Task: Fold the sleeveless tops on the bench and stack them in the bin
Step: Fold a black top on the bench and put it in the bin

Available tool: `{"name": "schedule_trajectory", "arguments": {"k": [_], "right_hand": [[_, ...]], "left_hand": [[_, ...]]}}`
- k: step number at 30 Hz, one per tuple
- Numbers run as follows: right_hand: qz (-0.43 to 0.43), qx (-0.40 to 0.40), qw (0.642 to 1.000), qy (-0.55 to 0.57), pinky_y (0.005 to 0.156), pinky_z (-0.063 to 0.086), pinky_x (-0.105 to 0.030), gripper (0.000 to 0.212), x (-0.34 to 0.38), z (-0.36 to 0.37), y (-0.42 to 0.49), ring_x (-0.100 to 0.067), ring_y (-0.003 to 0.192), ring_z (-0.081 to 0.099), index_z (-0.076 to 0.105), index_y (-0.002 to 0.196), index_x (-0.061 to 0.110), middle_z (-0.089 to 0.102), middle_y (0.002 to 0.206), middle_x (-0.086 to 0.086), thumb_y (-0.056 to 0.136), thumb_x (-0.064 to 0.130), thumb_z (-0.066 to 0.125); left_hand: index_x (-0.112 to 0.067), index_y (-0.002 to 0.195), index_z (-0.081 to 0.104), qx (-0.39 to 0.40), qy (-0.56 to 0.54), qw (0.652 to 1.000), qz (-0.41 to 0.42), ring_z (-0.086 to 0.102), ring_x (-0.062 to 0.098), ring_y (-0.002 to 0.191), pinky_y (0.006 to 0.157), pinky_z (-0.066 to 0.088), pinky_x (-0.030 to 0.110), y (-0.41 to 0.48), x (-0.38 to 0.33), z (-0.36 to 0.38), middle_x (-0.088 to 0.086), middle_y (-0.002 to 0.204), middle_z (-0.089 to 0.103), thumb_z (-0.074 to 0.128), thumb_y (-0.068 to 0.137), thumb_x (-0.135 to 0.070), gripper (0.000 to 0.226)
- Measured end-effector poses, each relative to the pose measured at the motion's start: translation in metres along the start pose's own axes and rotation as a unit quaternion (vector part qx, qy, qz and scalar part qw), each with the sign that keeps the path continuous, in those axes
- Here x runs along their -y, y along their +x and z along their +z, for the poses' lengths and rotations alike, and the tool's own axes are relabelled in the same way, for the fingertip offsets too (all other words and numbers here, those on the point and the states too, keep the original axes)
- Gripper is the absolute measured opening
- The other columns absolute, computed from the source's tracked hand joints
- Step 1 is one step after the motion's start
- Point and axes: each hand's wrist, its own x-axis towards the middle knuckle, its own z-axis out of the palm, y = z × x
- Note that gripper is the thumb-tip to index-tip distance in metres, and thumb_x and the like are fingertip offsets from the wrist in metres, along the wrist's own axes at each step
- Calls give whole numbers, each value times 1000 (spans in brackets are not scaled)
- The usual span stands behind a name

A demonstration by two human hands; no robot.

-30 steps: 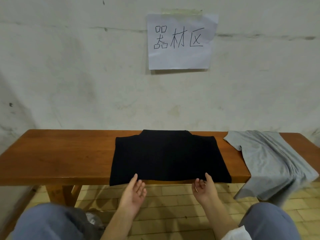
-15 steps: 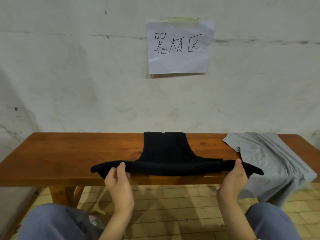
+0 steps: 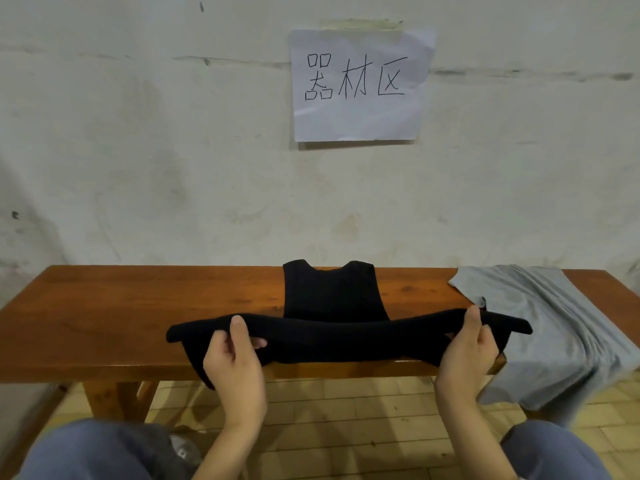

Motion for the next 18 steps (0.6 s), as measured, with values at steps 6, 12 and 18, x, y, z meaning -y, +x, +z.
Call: {"name": "schedule_trajectory", "arguments": {"k": [6,12,18], "right_hand": [[0,44,998,-43,67,40,-32,37,-1,78,63,-18,74,53,53,82,12,53,80,-3,100,40,38],[-10,227,930,-290,104,35,-40,69,-83,131,83,-28,127,41,46,133,10,43,138,-13,94,64,27],[-152,282,709,-628,118,-1,-43,76,-136,118,55,-28,147,-2,3,152,10,1,159,-14,97,59,17]], "left_hand": [[-18,80,52,32,-21,999,4,61,18,60,61,49,32,76,-3,66,8,68,65,37,102,-31,29],[-19,139,39,290,368,882,55,47,20,124,103,39,41,122,86,107,6,137,51,30,100,-47,49],[-26,152,6,368,615,668,200,-4,21,148,119,-2,45,117,136,94,2,160,-2,10,97,-57,64]]}}
